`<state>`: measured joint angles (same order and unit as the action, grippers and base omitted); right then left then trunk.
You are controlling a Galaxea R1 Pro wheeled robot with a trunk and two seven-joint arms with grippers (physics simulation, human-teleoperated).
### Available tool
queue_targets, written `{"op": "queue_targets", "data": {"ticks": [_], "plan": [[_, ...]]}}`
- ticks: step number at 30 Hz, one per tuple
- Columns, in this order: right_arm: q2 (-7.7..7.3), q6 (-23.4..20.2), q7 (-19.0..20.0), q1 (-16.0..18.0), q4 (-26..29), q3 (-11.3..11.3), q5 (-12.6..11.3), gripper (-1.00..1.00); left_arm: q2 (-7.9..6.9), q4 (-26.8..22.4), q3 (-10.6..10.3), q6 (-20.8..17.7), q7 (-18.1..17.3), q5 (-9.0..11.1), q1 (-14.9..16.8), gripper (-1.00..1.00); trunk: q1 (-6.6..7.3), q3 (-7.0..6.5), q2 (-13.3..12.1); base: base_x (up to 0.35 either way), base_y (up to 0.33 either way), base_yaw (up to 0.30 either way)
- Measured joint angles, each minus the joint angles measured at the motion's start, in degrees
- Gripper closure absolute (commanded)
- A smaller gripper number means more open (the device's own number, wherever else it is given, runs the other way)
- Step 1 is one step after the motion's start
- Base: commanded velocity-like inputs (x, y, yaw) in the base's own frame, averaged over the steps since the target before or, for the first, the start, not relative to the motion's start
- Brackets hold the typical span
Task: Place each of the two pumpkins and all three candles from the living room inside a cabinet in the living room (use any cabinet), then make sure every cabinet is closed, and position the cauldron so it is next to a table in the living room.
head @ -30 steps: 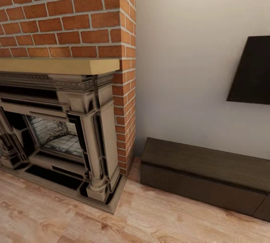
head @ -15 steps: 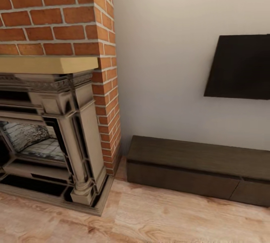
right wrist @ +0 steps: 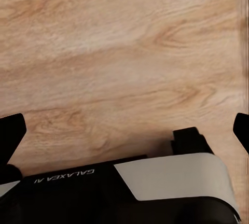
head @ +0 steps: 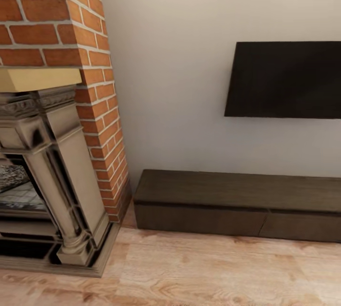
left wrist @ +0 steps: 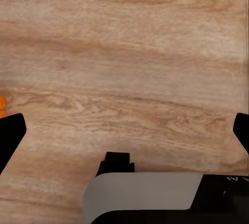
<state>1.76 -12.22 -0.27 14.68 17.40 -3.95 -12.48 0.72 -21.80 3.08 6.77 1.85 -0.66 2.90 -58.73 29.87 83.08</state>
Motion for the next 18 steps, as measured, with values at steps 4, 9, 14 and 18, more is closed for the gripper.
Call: {"op": "queue_targets", "data": {"ticks": [4,9,14,18], "plan": [[0.0,0.0,0.0,0.0,0.0,-0.06,0.0,-1.0,-0.01,0.0,0.0,0.0,0.0,-0.03,0.0,-1.0,0.0,0.27,0.0,0.091,-0.035,-0.225],[0.08,0.0,0.0,0.0,0.0,-0.09,0.0,-1.0,-0.02,0.0,0.0,0.07,0.0,-0.04,0.0,-1.0,0.0,0.6,0.0,0.22,-0.012,-0.225],[0.09,0.2,0.0,0.0,0.02,-0.07,0.01,-1.0,-0.02,0.0,0.0,0.09,0.0,-0.04,0.0,-1.0,0.0,0.93,0.0,0.254,-0.144,-0.225],[0.39,1.76,-0.02,-0.12,0.05,0.17,0.66,-1.0,-0.02,0.0,0.0,0.03,0.0,-0.04,0.0,-1.0,0.0,1.2,0.01,0.098,-0.079,-0.225]]}}
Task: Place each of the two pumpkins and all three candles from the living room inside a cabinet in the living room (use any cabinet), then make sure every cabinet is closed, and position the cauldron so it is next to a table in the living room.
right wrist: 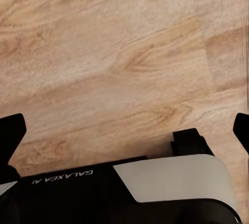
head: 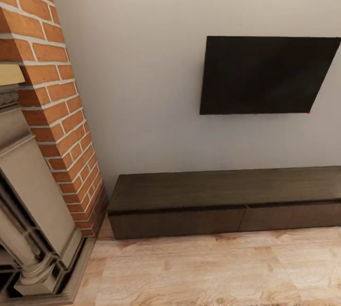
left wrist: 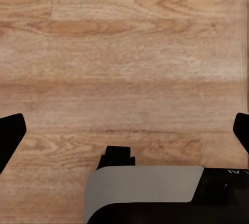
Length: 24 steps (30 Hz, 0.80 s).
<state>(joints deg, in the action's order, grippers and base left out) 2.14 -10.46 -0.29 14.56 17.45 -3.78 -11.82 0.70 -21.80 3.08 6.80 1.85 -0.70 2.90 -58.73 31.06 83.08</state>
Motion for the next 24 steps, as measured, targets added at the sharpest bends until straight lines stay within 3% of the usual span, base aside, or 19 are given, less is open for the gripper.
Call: {"op": "queue_targets", "data": {"ticks": [4,9,24], "plan": [[-0.04,5.86,0.01,-0.89,-1.33,0.11,0.26,-1.0,0.03,0.0,0.0,0.03,0.0,0.0,0.0,-1.0,0.0,0.27,0.0,0.13,-0.091,-0.222],[-0.05,9.53,0.02,-1.16,-5.68,0.44,0.59,-1.0,0.02,0.0,0.0,0.0,0.0,0.0,0.0,-1.0,0.0,0.53,-0.01,0.148,-0.141,-0.136],[0.32,10.14,0.03,-1.2,-6.14,0.62,0.54,-1.0,0.02,0.0,0.0,-0.02,0.0,0.0,0.0,-1.0,0.0,0.58,-0.01,0.123,0.027,-0.006]]}}
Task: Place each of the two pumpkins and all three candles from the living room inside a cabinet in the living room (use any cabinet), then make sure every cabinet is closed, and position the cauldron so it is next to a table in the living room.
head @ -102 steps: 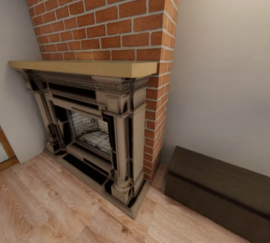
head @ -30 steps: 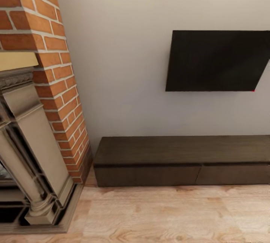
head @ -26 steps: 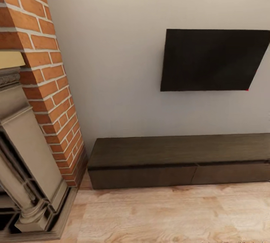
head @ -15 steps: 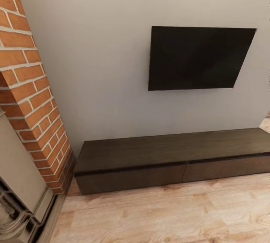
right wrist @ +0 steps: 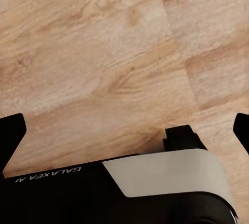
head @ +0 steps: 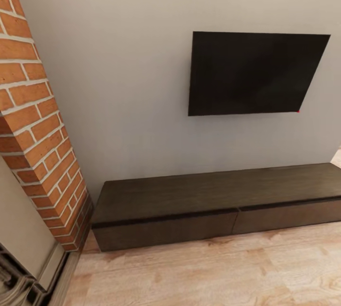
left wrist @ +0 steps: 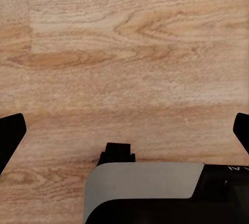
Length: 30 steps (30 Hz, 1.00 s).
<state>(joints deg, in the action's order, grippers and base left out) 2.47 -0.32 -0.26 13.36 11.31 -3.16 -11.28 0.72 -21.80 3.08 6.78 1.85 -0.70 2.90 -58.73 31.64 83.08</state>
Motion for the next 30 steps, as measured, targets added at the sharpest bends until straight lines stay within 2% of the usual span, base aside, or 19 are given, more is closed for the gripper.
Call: {"op": "queue_targets", "data": {"ticks": [14,23,26,28,30], "plan": [[-0.11,0.06,-0.01,0.0,0.28,-0.55,-0.5,-1.0,-0.01,0.0,0.07,-0.11,-0.08,0.08,0.0,-1.0,0.0,0.0,0.0,0.006,-0.002,0.0],[-0.42,0.12,0.49,0.0,0.29,-0.9,-1.06,-1.0,-0.01,-0.17,0.15,-1.14,-0.43,0.41,0.0,-1.0,0.0,0.0,0.0,0.0,-0.111,0.0],[-0.54,0.17,0.72,0.0,0.29,-1.2,-1.14,-1.0,-0.08,-0.65,0.31,-4.74,-0.58,0.68,0.0,-1.0,0.0,0.0,0.0,0.0,-0.017,0.0],[-0.58,0.2,1.25,0.0,0.29,-2.15,-1.28,-1.0,-0.1,-2.7,0.46,-9.71,-0.7,0.82,0.0,-1.0,0.0,0.0,0.0,0.0,-0.008,0.0],[-0.62,0.35,3.75,0.06,0.45,-5.15,-1.68,-1.0,-0.05,-9.88,0.74,-20.4,-1.16,0.98,0.02,-1.0,0.0,-0.01,0.0,0.0,-0.003,0.0]]}}
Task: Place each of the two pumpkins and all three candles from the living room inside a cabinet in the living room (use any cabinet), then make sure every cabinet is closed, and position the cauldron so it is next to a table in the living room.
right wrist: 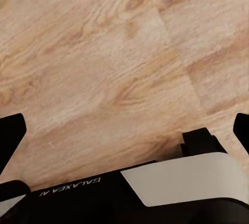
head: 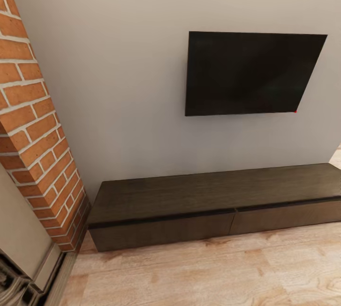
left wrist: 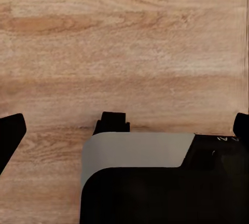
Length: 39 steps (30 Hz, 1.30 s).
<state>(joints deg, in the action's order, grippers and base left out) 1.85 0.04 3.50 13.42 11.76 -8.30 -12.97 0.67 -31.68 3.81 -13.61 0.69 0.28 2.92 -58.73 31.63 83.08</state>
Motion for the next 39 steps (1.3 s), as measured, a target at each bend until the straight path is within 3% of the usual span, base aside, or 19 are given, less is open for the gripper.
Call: {"op": "queue_targets", "data": {"ticks": [1,4,6,7,10,12,14,18,21,23,27,29,32,36,39], "plan": [[-0.02,0.06,1.15,0.07,0.14,-1.07,-0.08,-1.0,0.01,-2.71,0.08,-3.58,-0.24,0.09,0.0,-1.0,0.0,0.0,0.0,0.0,-0.002,0.0],[-0.49,-0.35,10.07,0.58,2.56,-8.16,-0.39,-1.0,-0.19,-20.56,0.88,-27.06,-3.6,2.17,0.01,-1.0,0.0,-0.01,0.0,0.0,0.0,0.0],[-1.41,-1.54,14.69,0.75,4.57,-12.05,-0.75,-1.0,-0.37,-29.26,1.69,-36.22,-6.08,3.95,0.0,-1.0,0.0,0.0,0.0,0.0,0.0,0.0],[-1.9,-2.88,17.53,0.87,5.9,-14.68,-1.31,-1.0,-0.43,-34.55,2.33,-39.92,-7.5,5.06,0.0,-1.0,0.0,0.0,0.0,0.0,0.0,0.0],[-2.36,-5.76,22.94,1.18,8.64,-20.39,-3.71,-1.0,-0.36,-43.18,3.34,-44.4,-9.32,6.57,-0.01,-1.0,0.0,0.0,0.0,0.0,0.0,0.0],[-2.39,-6.91,24.77,2.31,10.2,-22.7,-6.32,-1.0,-0.16,-45.92,3.54,-45.69,-9.88,6.95,-0.02,-1.0,-0.21,0.18,0.39,0.0,0.0,0.0],[-2.31,-7.42,25.66,3.46,10.89,-23.65,-8.04,-1.0,0.1,-47.07,3.45,-46.18,-10.11,7.06,-0.02,-1.0,-0.65,0.54,1.19,0.0,0.0,0.0],[-1.43,-6.79,26.3,4.19,10.88,-24.42,-9.51,-1.0,0.52,-47.73,3.37,-46.39,-10.24,7.22,0.02,-1.0,-1.53,1.26,2.79,0.0,0.0,0.0],[-0.64,-6.24,26.5,4.64,11.1,-24.79,-13.45,-1.0,0.62,-47.97,3.45,-46.39,-10.33,7.3,0.06,-1.0,-2.19,1.8,4.0,0.0,0.0,0.0],[0.65,-6.07,26.54,5.64,11.38,-24.78,-15.1,-1.0,0.64,-48.0,3.48,-46.39,-10.34,7.33,0.07,-1.0,-2.63,2.15,4.8,0.0,0.0,0.0],[4.23,-4.03,26.17,7.19,11.59,-24.53,-15.78,-1.0,0.66,-48.03,3.67,-46.39,-10.35,8.01,0.07,-1.0,-3.51,2.87,6.4,0.0,0.0,0.0],[5.11,-1.84,26.76,7.47,11.42,-24.47,-16.23,-1.0,0.76,-48.03,3.71,-46.39,-10.35,8.6,0.07,-1.0,-3.95,3.23,7.2,0.0,0.0,0.0],[5.49,-0.76,29.1,7.61,11.11,-24.67,-16.64,-1.0,0.81,-48.04,3.74,-46.39,-10.35,8.97,0.07,-1.0,-4.61,3.77,8.41,0.0,0.0,0.0],[5.56,-0.4,36.91,7.61,10.89,-25.58,-17.96,-1.0,0.83,-48.04,3.81,-46.39,-10.35,10.52,0.07,-1.0,-5.48,4.49,10.01,0.0,0.0,0.0],[5.62,0.06,38.6,7.59,10.96,-25.75,-18.42,-1.0,0.83,-48.04,3.76,-46.39,-10.35,11.72,0.07,-1.0,-6.14,5.03,11.22,0.0,0.0,0.0]]}}
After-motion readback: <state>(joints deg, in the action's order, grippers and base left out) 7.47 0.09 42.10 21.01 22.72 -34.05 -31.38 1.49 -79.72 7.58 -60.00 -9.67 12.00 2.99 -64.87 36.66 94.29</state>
